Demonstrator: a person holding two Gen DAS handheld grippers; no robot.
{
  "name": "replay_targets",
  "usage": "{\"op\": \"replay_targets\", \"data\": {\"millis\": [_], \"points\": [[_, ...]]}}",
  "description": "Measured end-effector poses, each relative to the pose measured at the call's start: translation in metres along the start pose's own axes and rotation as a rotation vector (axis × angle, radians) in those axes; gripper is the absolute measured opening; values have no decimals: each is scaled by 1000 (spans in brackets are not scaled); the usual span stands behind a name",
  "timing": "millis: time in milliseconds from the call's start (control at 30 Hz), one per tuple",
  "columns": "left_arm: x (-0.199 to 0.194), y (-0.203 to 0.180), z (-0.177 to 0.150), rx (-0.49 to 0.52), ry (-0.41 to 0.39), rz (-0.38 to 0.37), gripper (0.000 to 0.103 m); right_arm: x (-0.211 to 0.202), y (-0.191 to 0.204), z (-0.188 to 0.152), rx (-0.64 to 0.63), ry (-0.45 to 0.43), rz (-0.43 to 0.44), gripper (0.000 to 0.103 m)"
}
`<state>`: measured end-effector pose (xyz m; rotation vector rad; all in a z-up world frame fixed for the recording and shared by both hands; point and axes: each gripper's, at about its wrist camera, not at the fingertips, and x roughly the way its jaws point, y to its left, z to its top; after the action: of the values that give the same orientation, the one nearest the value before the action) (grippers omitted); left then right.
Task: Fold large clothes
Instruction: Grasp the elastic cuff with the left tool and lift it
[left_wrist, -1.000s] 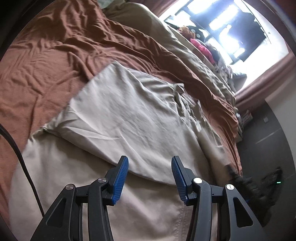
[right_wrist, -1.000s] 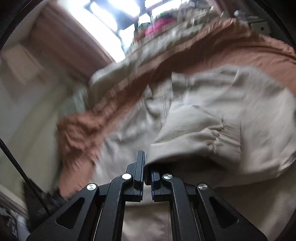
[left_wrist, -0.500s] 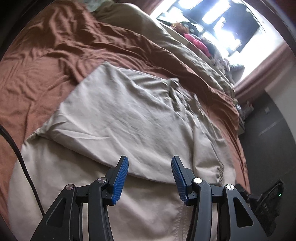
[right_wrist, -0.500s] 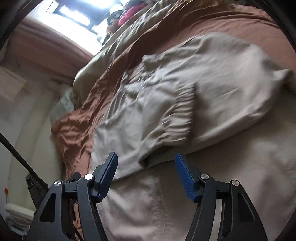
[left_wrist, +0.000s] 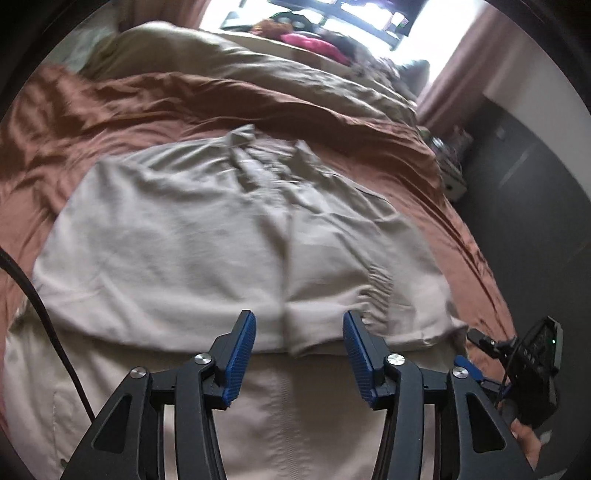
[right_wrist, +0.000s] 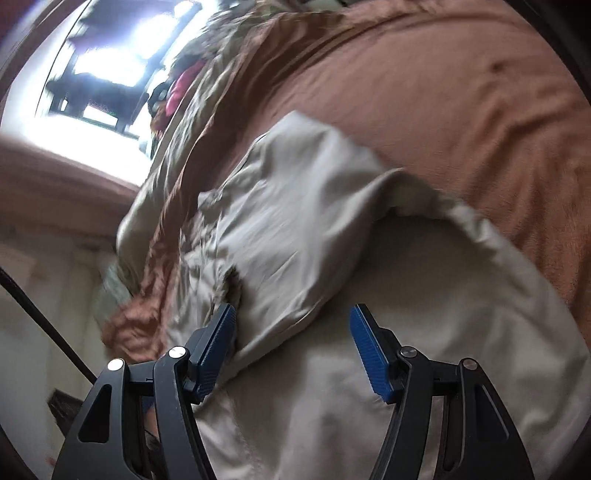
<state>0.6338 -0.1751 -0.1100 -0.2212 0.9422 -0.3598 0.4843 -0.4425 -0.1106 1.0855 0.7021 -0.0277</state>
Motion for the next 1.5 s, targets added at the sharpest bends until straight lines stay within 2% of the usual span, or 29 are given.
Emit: {"op": "replay_targets", "data": {"millis": [67, 300, 400, 533, 800, 833, 900, 933, 967, 1033, 1200, 1367, 1500], "points": [[8, -20, 5, 61, 3, 21, 69, -5, -19, 7, 49, -15, -4, 63], [66, -74, 15, 203, 90, 75, 70, 5, -50, 10, 183, -39, 77, 63], [95, -85, 12, 240, 137, 109, 70, 15, -64, 9, 247, -32, 132, 63], [130, -89, 5, 273, 210, 139, 70, 22, -76, 8, 290, -36, 152, 63], [158, -82, -1, 344, 249, 233, 74, 19, -91, 4, 333, -86, 191, 63], [159, -81, 0, 344, 248, 232, 74, 18, -91, 2, 337, -90, 195, 63], [155, -76, 1, 339, 237, 230, 67, 17, -94, 0, 344, -93, 203, 63], [151, -74, 2, 342, 232, 228, 51, 17, -96, -1, 348, -94, 206, 63], [146, -71, 4, 344, 225, 231, 42, 16, -99, 0, 350, -93, 208, 63], [132, -64, 11, 327, 195, 220, 36, 16, -101, -1, 352, -94, 209, 63], [81, -34, 40, 263, 93, 222, 33, 15, -101, -1, 353, -100, 199, 63], [51, -1, 57, 222, 53, 235, 32, 14, -96, 1, 346, -101, 182, 63], [43, 28, 57, 159, 58, 220, 32, 14, -95, 4, 349, -101, 189, 63]]}}
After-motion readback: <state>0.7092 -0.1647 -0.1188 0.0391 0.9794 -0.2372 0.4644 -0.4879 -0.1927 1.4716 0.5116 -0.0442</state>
